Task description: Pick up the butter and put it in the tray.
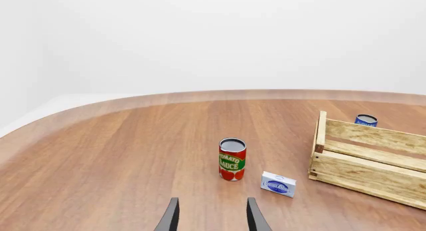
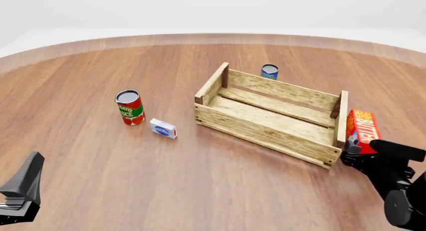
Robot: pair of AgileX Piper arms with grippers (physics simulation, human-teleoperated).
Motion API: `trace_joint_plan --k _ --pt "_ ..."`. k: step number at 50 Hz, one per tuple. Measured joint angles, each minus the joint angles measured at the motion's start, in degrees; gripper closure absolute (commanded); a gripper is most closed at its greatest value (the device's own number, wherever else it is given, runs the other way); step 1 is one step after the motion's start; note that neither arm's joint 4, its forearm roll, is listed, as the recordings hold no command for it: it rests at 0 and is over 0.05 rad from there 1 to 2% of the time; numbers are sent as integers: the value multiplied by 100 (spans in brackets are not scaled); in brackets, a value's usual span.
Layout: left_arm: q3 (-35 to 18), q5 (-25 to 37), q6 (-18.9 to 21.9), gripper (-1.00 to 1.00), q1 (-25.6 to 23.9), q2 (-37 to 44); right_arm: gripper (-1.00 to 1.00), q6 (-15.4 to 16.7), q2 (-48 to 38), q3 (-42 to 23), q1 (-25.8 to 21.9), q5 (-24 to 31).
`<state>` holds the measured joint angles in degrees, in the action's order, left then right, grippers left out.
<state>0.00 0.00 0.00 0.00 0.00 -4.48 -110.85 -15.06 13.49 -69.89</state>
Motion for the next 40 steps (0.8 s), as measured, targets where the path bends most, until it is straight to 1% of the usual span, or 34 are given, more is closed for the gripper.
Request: trace_joint_plan --k 15,16,30,40 --pt "0 0 0 -100 0 0 -100 -47 -120 -47 -17 -1" --pt "0 0 0 -100 0 0 100 -56 -122 -47 -17 -1" --pt "0 0 0 -100 0 0 100 6 -43 25 49 13" --pt "0 0 0 -100 0 0 100 44 173 164 131 26"
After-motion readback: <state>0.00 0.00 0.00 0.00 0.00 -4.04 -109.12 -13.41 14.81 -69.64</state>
